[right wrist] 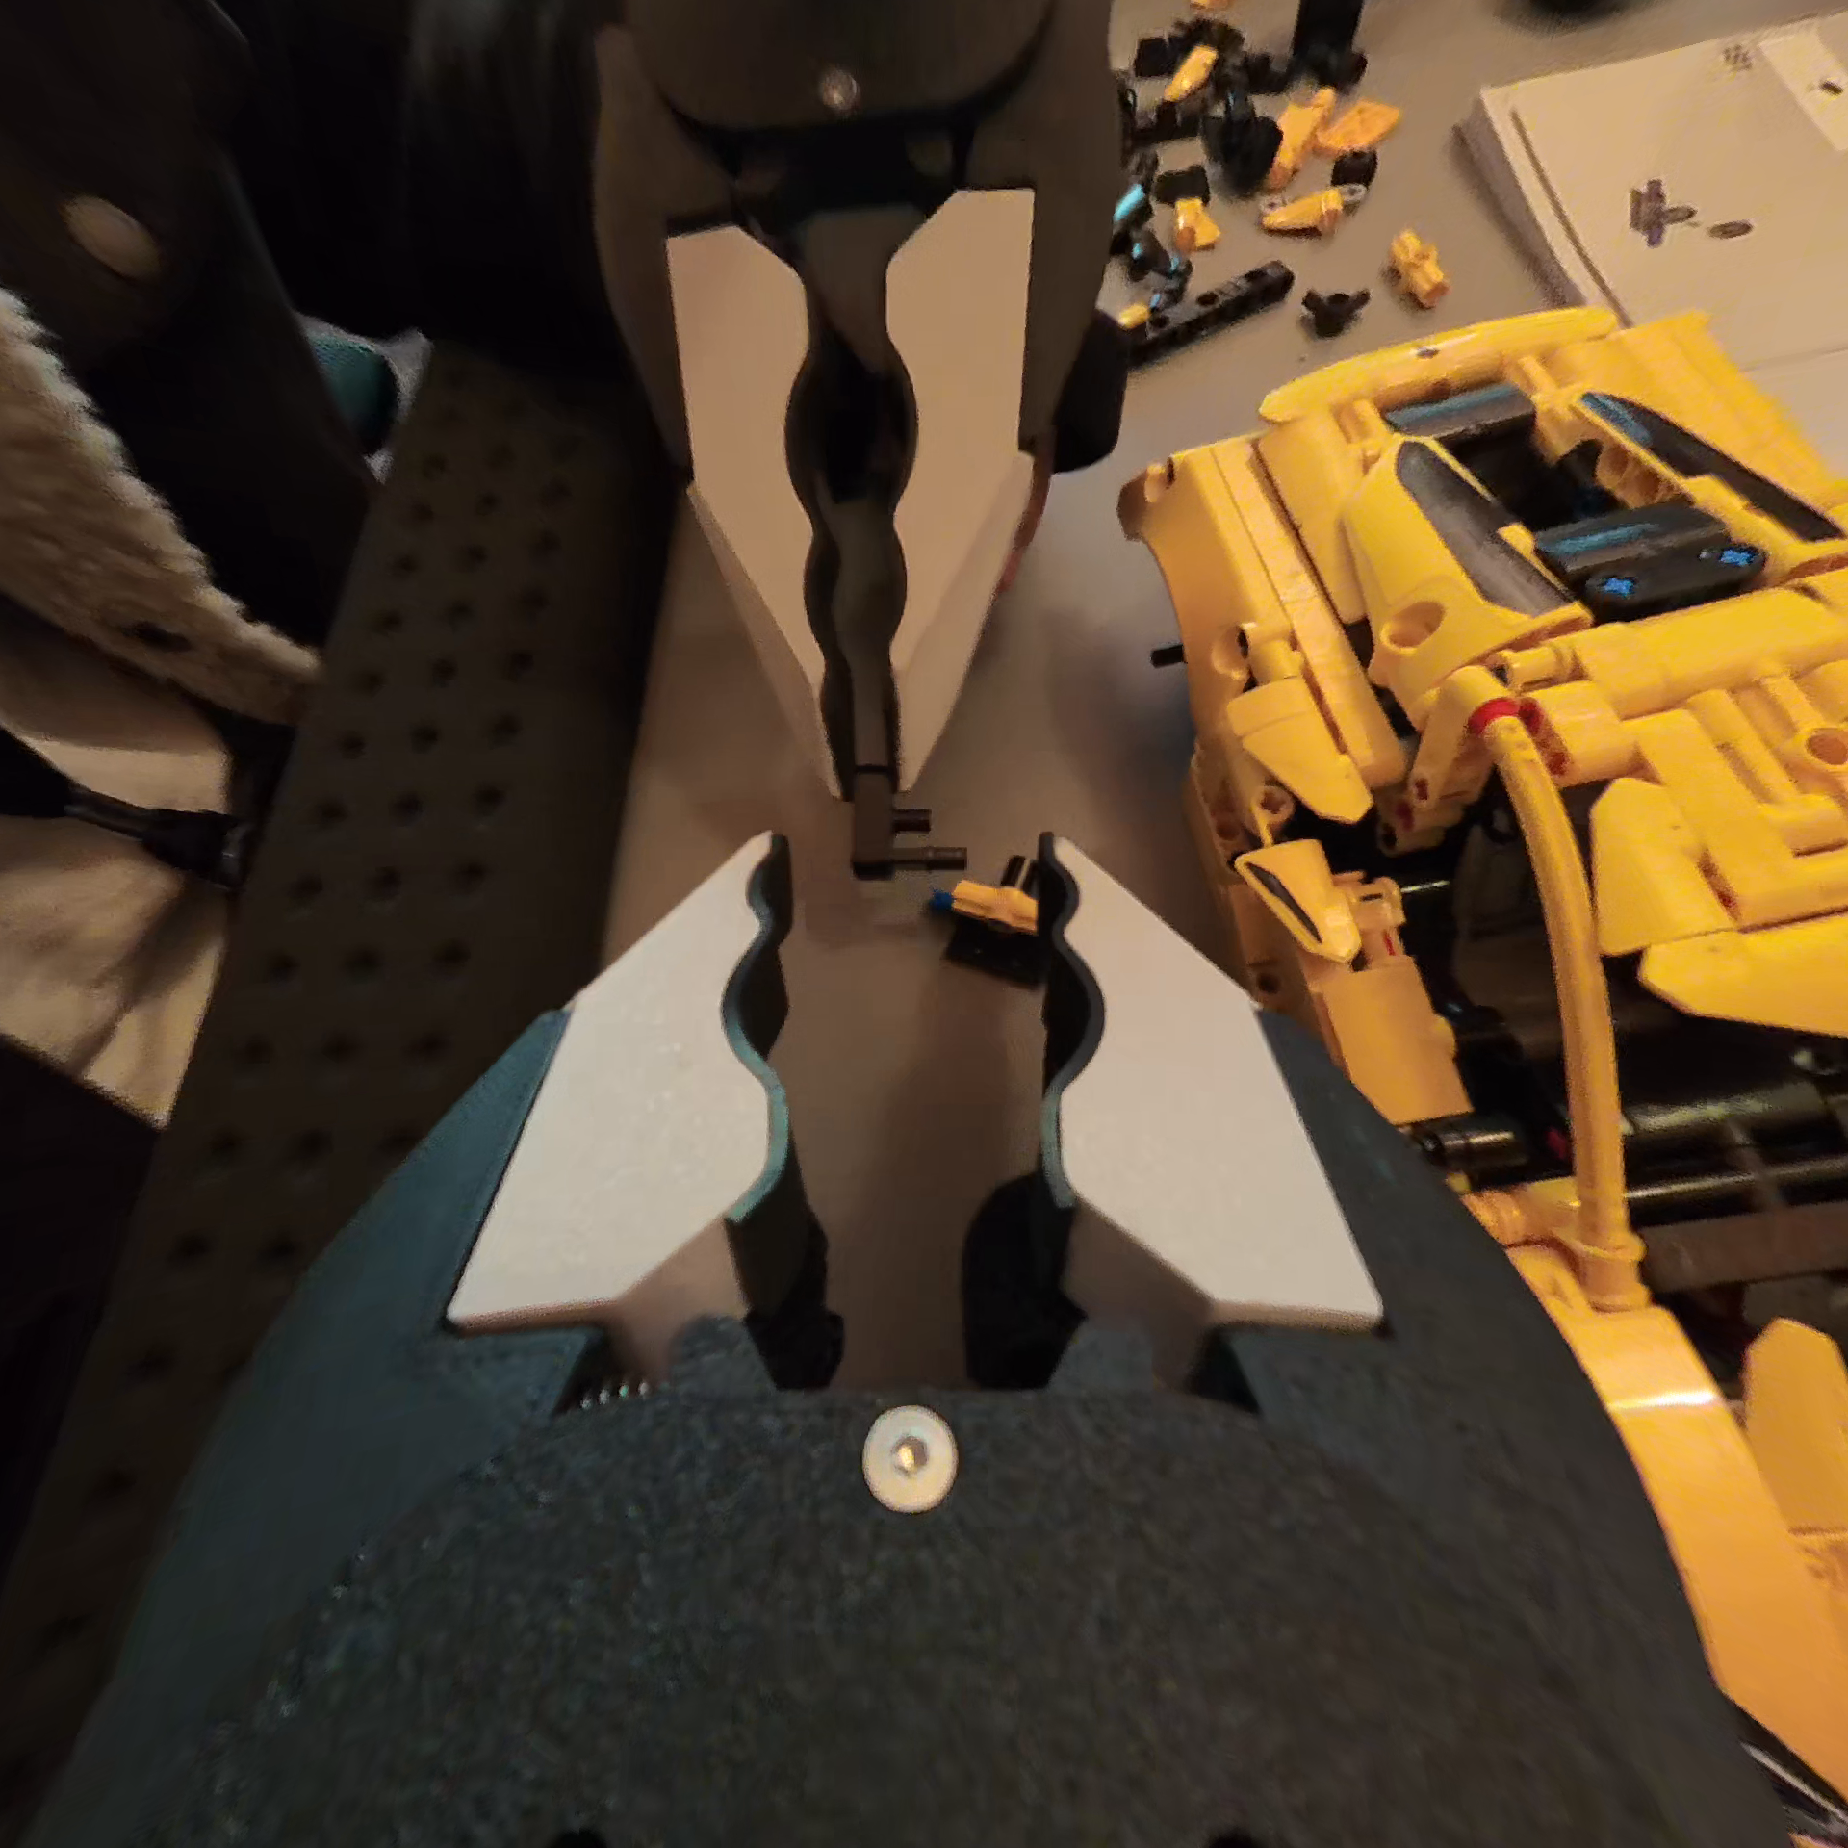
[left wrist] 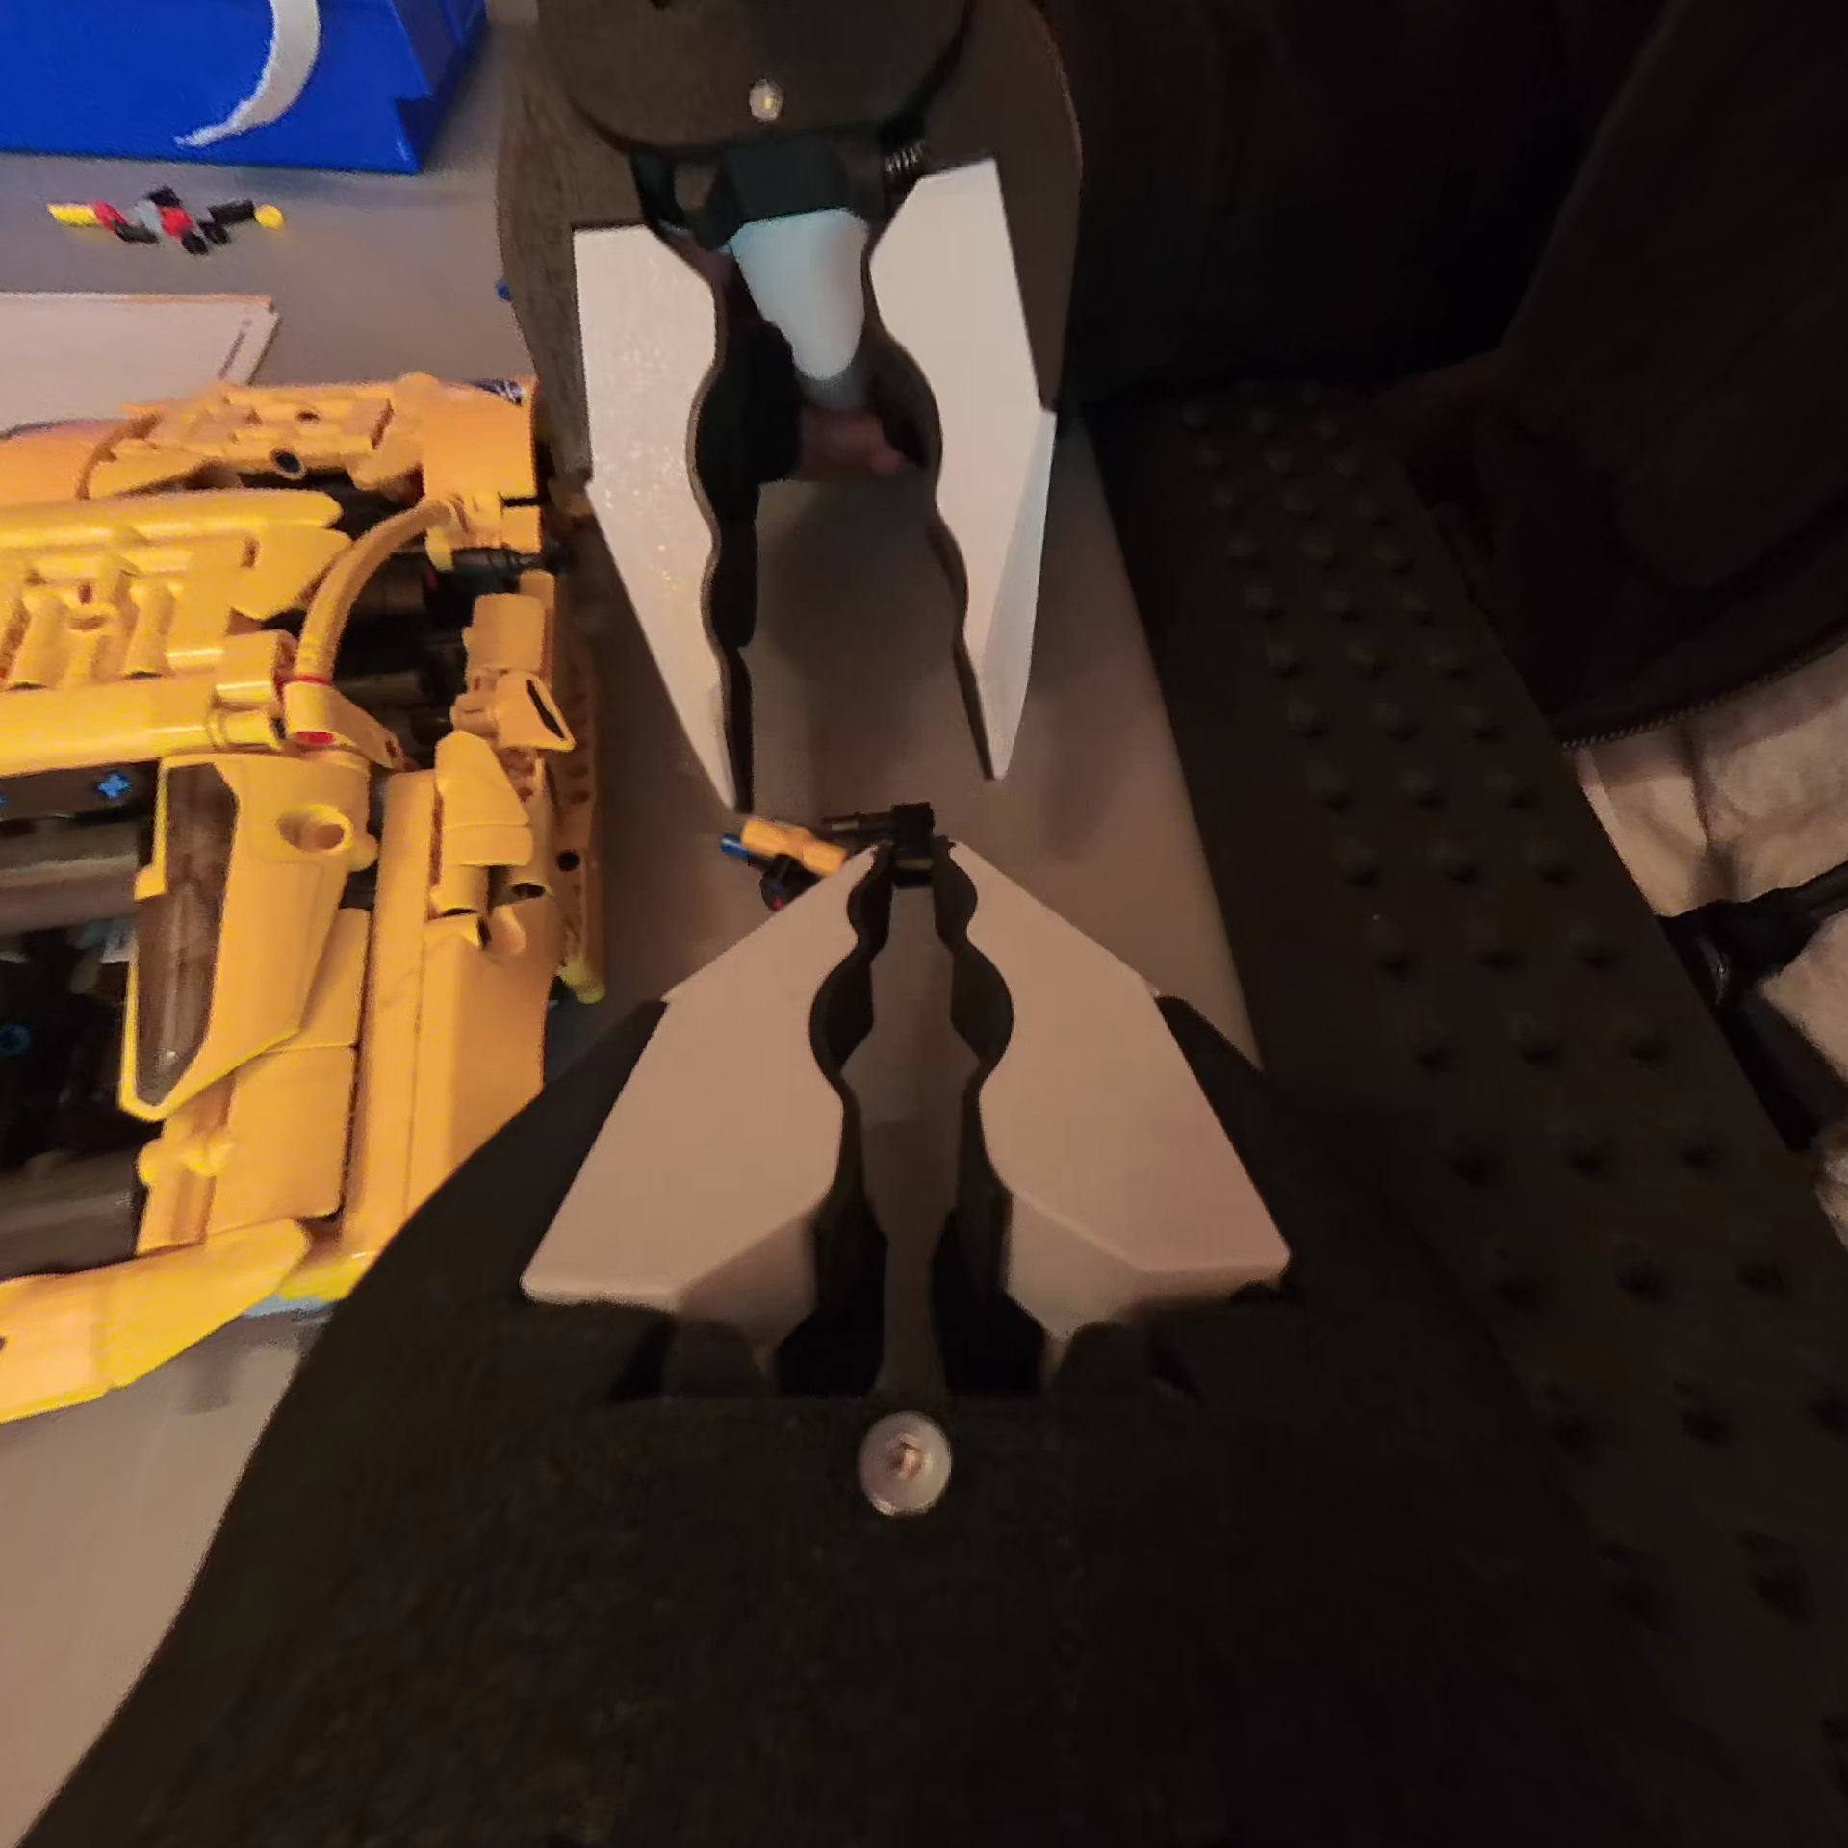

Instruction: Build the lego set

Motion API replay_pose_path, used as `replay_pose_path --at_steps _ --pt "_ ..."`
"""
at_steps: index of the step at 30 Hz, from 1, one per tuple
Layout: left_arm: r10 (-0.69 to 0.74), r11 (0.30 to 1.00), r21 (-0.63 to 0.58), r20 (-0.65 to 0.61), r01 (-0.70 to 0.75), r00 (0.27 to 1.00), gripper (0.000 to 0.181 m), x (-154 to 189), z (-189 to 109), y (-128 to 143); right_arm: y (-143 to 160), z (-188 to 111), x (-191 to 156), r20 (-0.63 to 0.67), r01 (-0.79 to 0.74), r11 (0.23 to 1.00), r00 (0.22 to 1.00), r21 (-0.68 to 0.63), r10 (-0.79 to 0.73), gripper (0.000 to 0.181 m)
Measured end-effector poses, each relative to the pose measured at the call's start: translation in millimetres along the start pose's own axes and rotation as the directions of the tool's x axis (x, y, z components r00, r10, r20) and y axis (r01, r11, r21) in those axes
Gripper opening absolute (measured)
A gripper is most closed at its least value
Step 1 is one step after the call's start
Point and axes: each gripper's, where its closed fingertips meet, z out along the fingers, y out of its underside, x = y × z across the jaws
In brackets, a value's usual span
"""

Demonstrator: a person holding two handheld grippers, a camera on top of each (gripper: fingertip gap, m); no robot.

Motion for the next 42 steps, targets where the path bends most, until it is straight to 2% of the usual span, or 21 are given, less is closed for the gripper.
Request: replay_pose_path --at_steps 3,9,22,42 --pt "0.006 0.999 0.031 0.01 -0.007 1.0 0.007 -1 -3 -5 0 -2 -4 0.044 -0.023 1.0 0.999 0.009 0.023 0.043" --pt "-0.002 0.996 0.085 0.002 0.002 1.0 0.007 -1 -7 -14 -3 -3 -5 0.047 -0.012 0.999 0.999 0.032 0.01 0.043" --pt "-0.05 0.985 0.165 0.022 0.046 0.998 0.007 -9 -16 -26 -7 -6 -1 0.019 0.009 0.999 1.0 0.05 -0.01 0.027" --pt "-0.054 0.986 0.156 0.016 0.051 0.998 0.007 -8 -15 -25 -7 -6 -1 0.016 0.016 0.999 1.0 0.047 -0.017 0.02"
